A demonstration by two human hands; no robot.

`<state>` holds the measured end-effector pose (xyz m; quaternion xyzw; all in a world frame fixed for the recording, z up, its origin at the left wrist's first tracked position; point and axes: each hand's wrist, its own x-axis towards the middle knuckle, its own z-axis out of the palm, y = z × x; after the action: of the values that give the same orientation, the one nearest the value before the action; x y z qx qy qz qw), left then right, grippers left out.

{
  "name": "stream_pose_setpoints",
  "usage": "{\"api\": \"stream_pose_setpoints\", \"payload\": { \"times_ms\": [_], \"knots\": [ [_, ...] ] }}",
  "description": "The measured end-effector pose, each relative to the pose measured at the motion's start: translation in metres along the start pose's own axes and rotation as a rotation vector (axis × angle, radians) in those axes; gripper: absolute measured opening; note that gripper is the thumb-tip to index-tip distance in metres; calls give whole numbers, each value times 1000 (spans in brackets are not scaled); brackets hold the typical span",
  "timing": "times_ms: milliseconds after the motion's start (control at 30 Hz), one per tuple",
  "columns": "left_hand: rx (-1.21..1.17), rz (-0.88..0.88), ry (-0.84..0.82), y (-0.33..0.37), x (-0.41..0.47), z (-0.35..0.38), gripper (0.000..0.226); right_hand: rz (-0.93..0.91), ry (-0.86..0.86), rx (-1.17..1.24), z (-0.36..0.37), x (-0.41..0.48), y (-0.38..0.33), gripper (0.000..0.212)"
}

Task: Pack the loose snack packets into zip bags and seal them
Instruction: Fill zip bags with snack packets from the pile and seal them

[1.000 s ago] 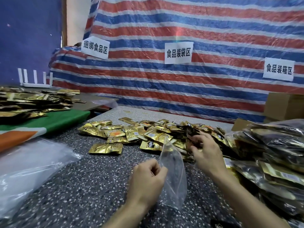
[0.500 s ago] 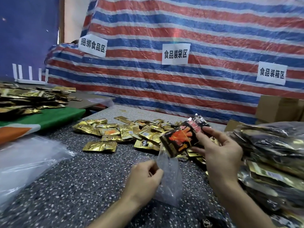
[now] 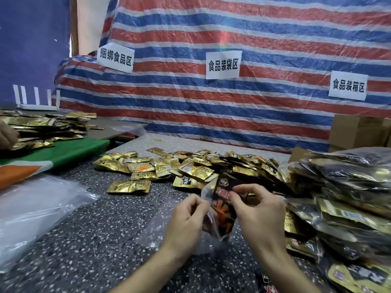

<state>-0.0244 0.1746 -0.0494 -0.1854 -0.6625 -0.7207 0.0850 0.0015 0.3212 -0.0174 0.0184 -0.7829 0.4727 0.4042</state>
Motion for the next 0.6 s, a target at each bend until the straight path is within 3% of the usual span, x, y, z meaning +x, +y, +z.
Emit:
{"api": "stream_pose_setpoints", "payload": {
  "times_ms": [100, 333, 467, 533, 600],
  "knots": [
    [-45, 36, -31, 4, -3, 3, 29, 95, -126, 54, 2, -3, -3, 24],
    [-96, 104, -27, 14, -7, 3, 28, 476, -371, 17, -8, 9, -7, 72],
    [-120, 104, -6, 12, -4, 0, 31, 553, -561, 63, -26, 20, -10, 58],
    [-125, 118, 2, 11, -3, -2, 31, 495, -506, 105, -33, 27, -11, 45],
    [-85, 155, 19, 10, -2, -3, 30, 443, -346, 207, -40, 35, -10, 35]
  ]
}}
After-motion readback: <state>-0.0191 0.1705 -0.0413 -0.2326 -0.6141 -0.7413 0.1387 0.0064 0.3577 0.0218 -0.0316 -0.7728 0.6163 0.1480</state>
